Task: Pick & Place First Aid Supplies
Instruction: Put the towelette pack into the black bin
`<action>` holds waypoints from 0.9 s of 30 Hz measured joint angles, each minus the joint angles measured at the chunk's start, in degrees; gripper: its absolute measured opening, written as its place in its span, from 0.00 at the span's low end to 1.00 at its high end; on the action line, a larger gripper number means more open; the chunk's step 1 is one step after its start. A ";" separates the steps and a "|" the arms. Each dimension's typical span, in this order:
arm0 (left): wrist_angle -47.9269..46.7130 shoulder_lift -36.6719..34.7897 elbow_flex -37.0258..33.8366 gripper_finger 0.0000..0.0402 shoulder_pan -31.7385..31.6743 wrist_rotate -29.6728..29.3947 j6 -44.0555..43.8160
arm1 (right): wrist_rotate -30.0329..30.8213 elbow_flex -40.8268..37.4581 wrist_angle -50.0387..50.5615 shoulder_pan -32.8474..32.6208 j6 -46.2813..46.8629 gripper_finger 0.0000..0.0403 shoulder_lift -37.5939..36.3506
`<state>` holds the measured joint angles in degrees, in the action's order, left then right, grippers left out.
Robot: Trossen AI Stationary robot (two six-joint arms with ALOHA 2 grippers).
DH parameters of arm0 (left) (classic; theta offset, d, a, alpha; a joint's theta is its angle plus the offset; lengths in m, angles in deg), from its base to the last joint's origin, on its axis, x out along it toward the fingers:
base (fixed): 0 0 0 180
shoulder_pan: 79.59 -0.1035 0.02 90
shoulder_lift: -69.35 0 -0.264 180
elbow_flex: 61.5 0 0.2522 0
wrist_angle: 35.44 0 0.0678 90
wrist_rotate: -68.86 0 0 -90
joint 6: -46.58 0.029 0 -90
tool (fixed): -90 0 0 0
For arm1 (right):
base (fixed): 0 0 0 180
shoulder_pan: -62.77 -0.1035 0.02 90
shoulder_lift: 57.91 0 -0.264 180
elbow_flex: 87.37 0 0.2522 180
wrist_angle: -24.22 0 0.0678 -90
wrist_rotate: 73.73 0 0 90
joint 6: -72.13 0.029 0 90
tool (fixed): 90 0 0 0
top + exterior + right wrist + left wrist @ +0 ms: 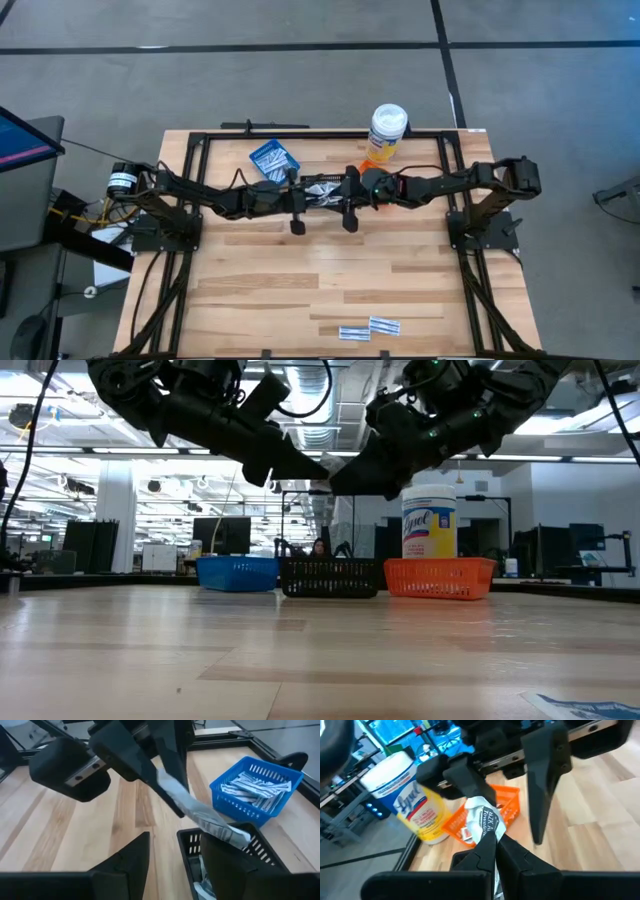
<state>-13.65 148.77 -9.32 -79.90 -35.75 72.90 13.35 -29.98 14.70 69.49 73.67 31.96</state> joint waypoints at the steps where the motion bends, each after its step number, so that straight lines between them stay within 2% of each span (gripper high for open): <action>1: 0.00 0.00 0.00 0.02 0.00 0.53 0.00 | -0.02 0.00 0.13 0.00 0.00 0.42 0.00; 11: 0.49 0.00 -0.02 0.02 2.16 1.57 0.59 | -0.02 -0.02 4.26 0.02 0.00 0.42 0.31; 27: -0.78 0.04 -0.02 0.02 2.60 1.03 0.49 | -0.03 2.00 3.51 -0.72 -0.04 0.41 0.33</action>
<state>-14.43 148.81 -9.34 -77.30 -34.72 73.39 13.32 -27.98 18.21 68.77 73.63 32.28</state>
